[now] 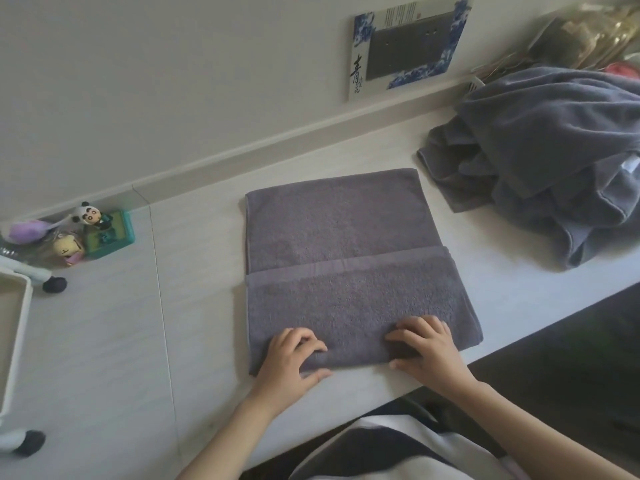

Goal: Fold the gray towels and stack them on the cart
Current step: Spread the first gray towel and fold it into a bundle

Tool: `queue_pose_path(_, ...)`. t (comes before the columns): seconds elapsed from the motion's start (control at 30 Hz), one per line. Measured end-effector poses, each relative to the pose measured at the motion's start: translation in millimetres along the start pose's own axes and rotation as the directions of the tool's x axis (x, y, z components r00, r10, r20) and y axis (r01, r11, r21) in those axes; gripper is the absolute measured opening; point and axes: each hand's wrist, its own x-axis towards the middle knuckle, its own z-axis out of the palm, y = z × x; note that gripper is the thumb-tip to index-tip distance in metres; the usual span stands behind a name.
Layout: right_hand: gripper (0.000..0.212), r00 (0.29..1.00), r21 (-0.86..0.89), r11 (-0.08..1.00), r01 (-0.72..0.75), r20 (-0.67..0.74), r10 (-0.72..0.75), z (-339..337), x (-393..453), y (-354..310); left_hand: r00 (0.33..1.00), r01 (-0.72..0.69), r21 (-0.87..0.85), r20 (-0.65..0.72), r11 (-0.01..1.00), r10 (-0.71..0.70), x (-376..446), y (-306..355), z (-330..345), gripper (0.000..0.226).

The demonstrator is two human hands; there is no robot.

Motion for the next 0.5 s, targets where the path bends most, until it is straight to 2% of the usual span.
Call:
queue_pose_path(0.1, 0.033, 0.997, 0.018, 0.999, -0.047, -0.066, 0.048, 3, 6, -5, 0.999, 0.03, -0.041, -0.016, 0.999, -0.031, 4, 1, 0, 0.024)
queue_pose_path(0.23, 0.034, 0.989, 0.01, 0.996, -0.083, -0.122, 0.084, 5, 14, -9, 0.997, 0.068, -0.109, -0.033, 0.992, -0.072, 10, 1, -1, 0.021)
queue_pose_path(0.37, 0.036, 0.992, 0.002, 0.996, -0.085, -0.096, 0.084, -1, 20, -11, 0.98, 0.201, -0.13, 0.033, 0.971, -0.198, 19, 6, -8, 0.023)
queue_pose_path(0.43, 0.034, 0.99, -0.004, 0.991, -0.132, 0.041, 0.132, -12, 30, -17, 0.954, 0.284, -0.139, 0.137, 0.949, -0.266, 26, 12, -19, 0.015)
queue_pose_path(0.5, 0.026, 0.94, -0.016, 0.981, -0.192, 0.283, 0.189, -30, 39, -22, 0.899, 0.372, -0.122, 0.293, 0.92, -0.325, 34, 19, -36, 0.009)
